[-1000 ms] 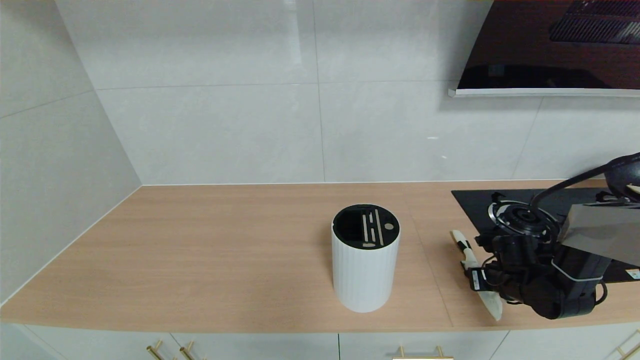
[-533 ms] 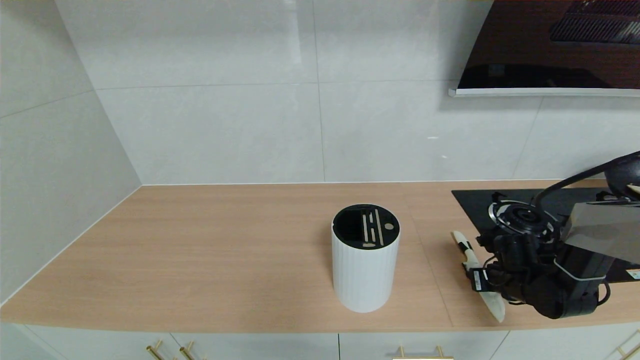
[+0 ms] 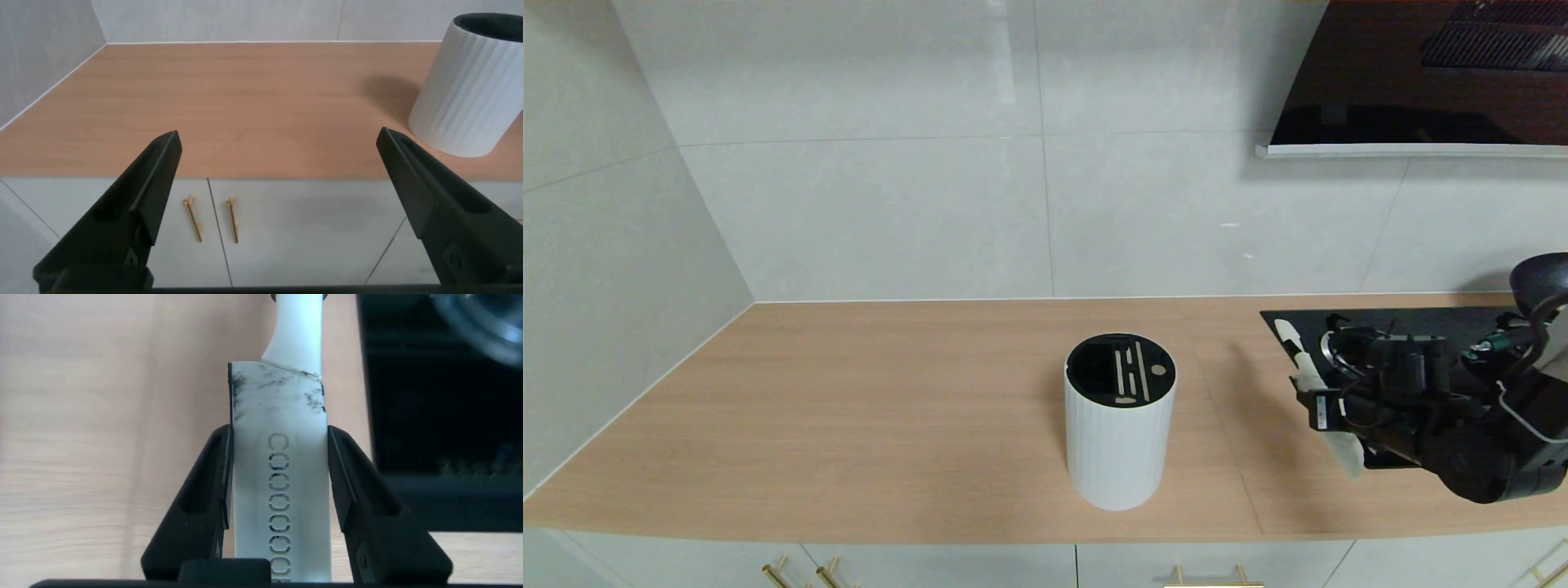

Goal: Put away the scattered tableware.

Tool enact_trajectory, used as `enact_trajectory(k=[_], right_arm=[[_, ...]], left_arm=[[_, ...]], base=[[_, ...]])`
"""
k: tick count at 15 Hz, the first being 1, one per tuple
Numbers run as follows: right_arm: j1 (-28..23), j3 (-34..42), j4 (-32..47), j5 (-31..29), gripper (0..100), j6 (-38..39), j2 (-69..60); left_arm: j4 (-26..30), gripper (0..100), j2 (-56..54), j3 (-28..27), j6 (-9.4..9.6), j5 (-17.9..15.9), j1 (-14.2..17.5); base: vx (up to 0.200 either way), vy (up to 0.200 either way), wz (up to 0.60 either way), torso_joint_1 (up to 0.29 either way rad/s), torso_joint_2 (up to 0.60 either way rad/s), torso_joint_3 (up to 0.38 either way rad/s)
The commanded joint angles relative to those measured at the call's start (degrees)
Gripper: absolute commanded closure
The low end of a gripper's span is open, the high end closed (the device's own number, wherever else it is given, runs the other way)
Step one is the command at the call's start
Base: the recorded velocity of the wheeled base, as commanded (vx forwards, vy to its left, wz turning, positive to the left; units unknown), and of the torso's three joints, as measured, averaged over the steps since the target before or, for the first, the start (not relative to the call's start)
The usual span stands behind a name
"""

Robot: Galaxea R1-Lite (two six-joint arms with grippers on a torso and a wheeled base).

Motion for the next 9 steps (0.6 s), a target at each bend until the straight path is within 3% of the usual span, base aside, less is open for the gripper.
enact_trajectory(k=[1, 3, 5, 7, 9], right_arm=[[3.12, 1.36, 0.77, -0.32, 100, -0.16, -10.90], [6.37, -1.28, 5.60, -0.85, 100, -0.42, -17.85], [10.33, -7.34, 15.97, -1.47, 100, -0.34, -24.00], [12.97, -11.38, 21.77, -1.91, 100, -0.25, -27.08], [17.80, -13.93, 24.14, -4.10, 100, -0.16, -30.06]], left_arm=[[0.16, 0, 0.20, -1.62, 0.19, -0.82, 0.02], [3.50, 0, 7.41, -12.08, 0.28, -7.50, -0.24], [4.20, 0, 20.94, -21.66, 0.63, -11.45, -0.24], [4.03, 0, 31.58, -29.66, 1.60, -11.28, -0.24], [2.18, 0, 45.82, -39.68, 0.81, -11.28, -0.60]], base=[[0.000, 0.000, 0.00, 0.000, 0.00, 0.000], [0.000, 0.000, 0.00, 0.000, 0.00, 0.000], [0.000, 0.000, 0.00, 0.000, 0.00, 0.000], [0.000, 0.000, 0.00, 0.000, 0.00, 0.000], [0.000, 0.000, 0.00, 0.000, 0.00, 0.000]])
